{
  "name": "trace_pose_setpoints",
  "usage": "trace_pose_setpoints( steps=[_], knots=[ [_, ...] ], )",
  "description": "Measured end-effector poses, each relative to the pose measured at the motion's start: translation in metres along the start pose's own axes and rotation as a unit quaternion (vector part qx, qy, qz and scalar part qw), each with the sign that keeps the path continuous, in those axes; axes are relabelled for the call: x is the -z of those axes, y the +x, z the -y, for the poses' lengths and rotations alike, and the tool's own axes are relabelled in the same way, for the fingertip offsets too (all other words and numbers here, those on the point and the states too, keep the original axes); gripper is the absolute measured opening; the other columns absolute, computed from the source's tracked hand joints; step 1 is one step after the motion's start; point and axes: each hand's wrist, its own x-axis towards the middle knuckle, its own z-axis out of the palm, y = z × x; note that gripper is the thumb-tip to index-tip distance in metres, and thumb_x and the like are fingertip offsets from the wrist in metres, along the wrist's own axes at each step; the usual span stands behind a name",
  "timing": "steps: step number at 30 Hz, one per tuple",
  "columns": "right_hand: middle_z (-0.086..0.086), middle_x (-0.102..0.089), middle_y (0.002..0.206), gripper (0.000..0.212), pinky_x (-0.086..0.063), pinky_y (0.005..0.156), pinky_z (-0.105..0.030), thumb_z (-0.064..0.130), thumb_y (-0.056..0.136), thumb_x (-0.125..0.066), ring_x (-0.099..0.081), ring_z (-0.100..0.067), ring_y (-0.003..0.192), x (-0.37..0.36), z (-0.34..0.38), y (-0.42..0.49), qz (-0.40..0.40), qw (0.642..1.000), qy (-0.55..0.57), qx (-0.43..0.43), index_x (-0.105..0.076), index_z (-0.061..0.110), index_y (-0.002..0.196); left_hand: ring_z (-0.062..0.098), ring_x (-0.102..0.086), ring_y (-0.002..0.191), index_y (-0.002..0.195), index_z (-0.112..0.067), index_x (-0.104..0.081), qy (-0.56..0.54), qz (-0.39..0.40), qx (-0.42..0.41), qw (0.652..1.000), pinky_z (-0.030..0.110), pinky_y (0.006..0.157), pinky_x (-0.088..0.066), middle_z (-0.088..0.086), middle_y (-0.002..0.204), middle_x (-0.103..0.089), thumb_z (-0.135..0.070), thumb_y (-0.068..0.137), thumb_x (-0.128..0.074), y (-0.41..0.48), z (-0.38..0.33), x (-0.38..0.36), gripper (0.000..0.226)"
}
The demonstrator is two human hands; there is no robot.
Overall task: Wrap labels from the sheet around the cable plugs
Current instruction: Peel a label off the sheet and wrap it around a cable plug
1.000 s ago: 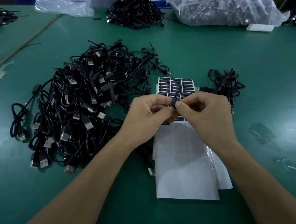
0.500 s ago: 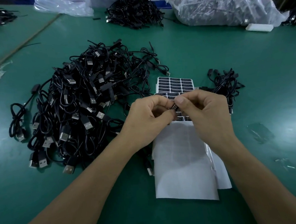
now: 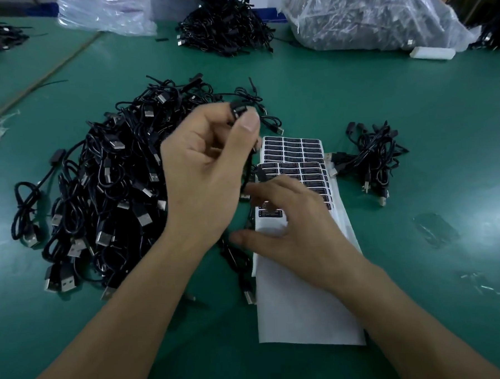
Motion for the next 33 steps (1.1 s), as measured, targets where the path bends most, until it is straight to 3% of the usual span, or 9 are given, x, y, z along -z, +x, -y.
trace_pose_setpoints(
  steps=[5, 9, 14, 16, 20, 24, 28, 31, 33],
  knots=[
    [0.009, -0.061, 0.105, 0.039, -0.043, 0.076, -0.010, 0.039, 0.081, -0.079, -0.060, -0.008, 0.094, -0.012, 0.008, -0.001, -0.032, 0.995, 0.098, 0.015, -0.067, 0.026, 0.115, 0.014, -0.057, 0.065, 0.084, -0.020, -0.065, -0.139, -0.017, 0.076, 0.987, 0.019, 0.058, -0.045, -0.011, 0.067, -0.066, -0.011, 0.097, -0.062, 0.010, -0.017, 0.003, 0.016],
    [0.013, -0.065, 0.098, 0.032, -0.054, 0.068, -0.027, 0.036, 0.084, -0.075, -0.066, -0.012, 0.088, -0.012, 0.012, 0.000, -0.025, 0.979, 0.198, -0.041, -0.061, 0.025, 0.111, 0.006, -0.056, 0.057, 0.065, -0.028, -0.068, -0.217, 0.011, 0.143, 0.966, 0.018, 0.052, -0.044, -0.011, 0.062, -0.064, -0.014, 0.092, -0.063, 0.013, -0.027, 0.001, 0.031],
    [-0.002, -0.069, 0.082, 0.009, -0.056, 0.069, -0.036, 0.017, 0.094, -0.064, -0.064, -0.016, 0.074, -0.007, 0.020, -0.003, -0.015, 0.968, 0.249, 0.011, -0.072, 0.013, 0.097, 0.005, -0.059, 0.059, 0.075, -0.022, -0.059, -0.222, 0.003, 0.156, 0.962, 0.017, 0.052, -0.047, -0.008, 0.064, -0.066, -0.018, 0.097, -0.063, 0.015, -0.030, 0.003, 0.023],
    [-0.002, -0.068, 0.079, 0.012, -0.055, 0.062, -0.036, 0.020, 0.096, -0.059, -0.063, -0.019, 0.069, 0.000, 0.021, -0.002, -0.014, 0.964, 0.267, 0.006, -0.071, 0.018, 0.092, 0.007, -0.058, 0.058, 0.078, -0.021, -0.057, -0.204, -0.044, 0.173, 0.963, 0.019, 0.054, -0.049, -0.004, 0.069, -0.071, -0.025, 0.102, -0.057, 0.019, -0.026, 0.009, 0.025],
    [0.018, -0.065, 0.074, 0.025, -0.048, 0.059, -0.012, 0.021, 0.097, -0.054, -0.056, 0.003, 0.067, 0.033, 0.000, 0.009, -0.138, 0.958, 0.250, -0.033, -0.073, 0.036, 0.095, 0.010, -0.067, 0.071, 0.097, -0.017, -0.066, -0.163, -0.178, 0.288, 0.927, 0.025, 0.061, -0.055, 0.001, 0.093, -0.078, -0.036, 0.108, -0.042, 0.025, -0.004, 0.024, 0.033],
    [0.006, -0.050, 0.063, 0.024, -0.042, 0.058, -0.034, 0.028, 0.098, -0.055, -0.044, -0.013, 0.062, 0.068, -0.039, 0.022, -0.298, 0.936, 0.109, -0.153, -0.067, 0.015, 0.082, 0.003, -0.060, 0.070, 0.089, -0.020, -0.063, -0.033, -0.180, 0.291, 0.939, 0.020, 0.060, -0.052, -0.005, 0.090, -0.068, -0.017, 0.100, -0.058, 0.017, 0.020, 0.027, 0.013],
    [0.012, -0.040, 0.045, 0.030, -0.029, 0.049, -0.018, 0.027, 0.097, -0.046, -0.032, -0.006, 0.044, 0.093, -0.064, 0.028, -0.365, 0.905, -0.025, -0.218, -0.047, 0.012, 0.071, 0.007, -0.060, 0.071, 0.087, -0.024, -0.061, 0.101, -0.148, 0.256, 0.950, 0.034, 0.071, -0.057, -0.006, 0.087, -0.064, -0.016, 0.100, -0.058, 0.006, 0.037, 0.029, 0.015],
    [0.017, -0.057, 0.061, 0.027, -0.043, 0.067, -0.019, 0.022, 0.100, -0.046, -0.057, -0.004, 0.062, 0.096, -0.067, 0.029, -0.361, 0.891, -0.058, -0.270, -0.068, 0.007, 0.107, -0.003, -0.058, 0.067, 0.083, -0.031, -0.059, 0.181, -0.100, 0.199, 0.958, 0.020, 0.064, -0.053, -0.013, 0.078, -0.062, -0.018, 0.099, -0.059, 0.000, 0.041, 0.029, 0.021],
    [-0.010, -0.070, 0.090, 0.036, -0.043, 0.079, -0.024, 0.016, 0.100, -0.044, -0.059, -0.021, 0.086, 0.095, -0.067, 0.030, -0.367, 0.879, -0.057, -0.300, -0.059, -0.002, 0.127, -0.010, -0.057, 0.070, 0.088, -0.029, -0.062, 0.225, -0.047, 0.177, 0.957, 0.008, 0.063, -0.046, -0.015, 0.083, -0.063, -0.013, 0.099, -0.059, -0.002, 0.042, 0.028, 0.019]
  ],
)
